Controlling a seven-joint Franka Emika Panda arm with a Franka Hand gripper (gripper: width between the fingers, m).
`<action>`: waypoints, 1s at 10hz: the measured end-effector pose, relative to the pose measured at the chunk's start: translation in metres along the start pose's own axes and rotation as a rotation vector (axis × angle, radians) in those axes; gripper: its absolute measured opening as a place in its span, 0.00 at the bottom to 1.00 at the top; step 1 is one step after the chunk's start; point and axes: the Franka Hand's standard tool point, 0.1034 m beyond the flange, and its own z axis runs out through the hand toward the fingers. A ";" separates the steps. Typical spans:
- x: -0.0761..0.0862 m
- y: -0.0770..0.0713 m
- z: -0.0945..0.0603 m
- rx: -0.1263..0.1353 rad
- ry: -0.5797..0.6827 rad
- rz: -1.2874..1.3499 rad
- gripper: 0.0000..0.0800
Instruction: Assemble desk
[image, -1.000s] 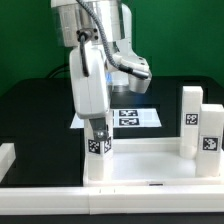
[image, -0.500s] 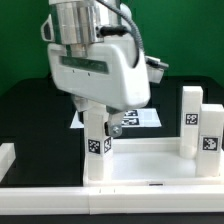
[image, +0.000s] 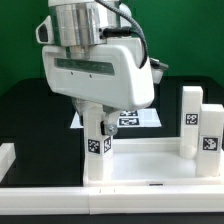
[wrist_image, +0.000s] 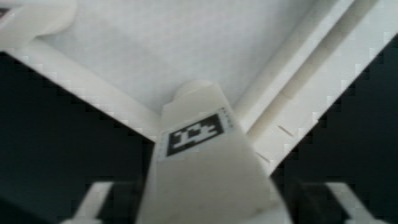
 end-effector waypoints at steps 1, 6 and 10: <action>0.000 0.000 0.000 0.000 0.000 0.065 0.35; 0.005 0.003 0.000 0.000 -0.016 0.777 0.36; 0.005 0.002 0.000 0.002 -0.017 0.921 0.46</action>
Offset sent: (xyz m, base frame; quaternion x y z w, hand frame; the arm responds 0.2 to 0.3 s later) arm 0.0027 -0.0120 0.0061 -0.0402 0.0069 0.2436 0.9690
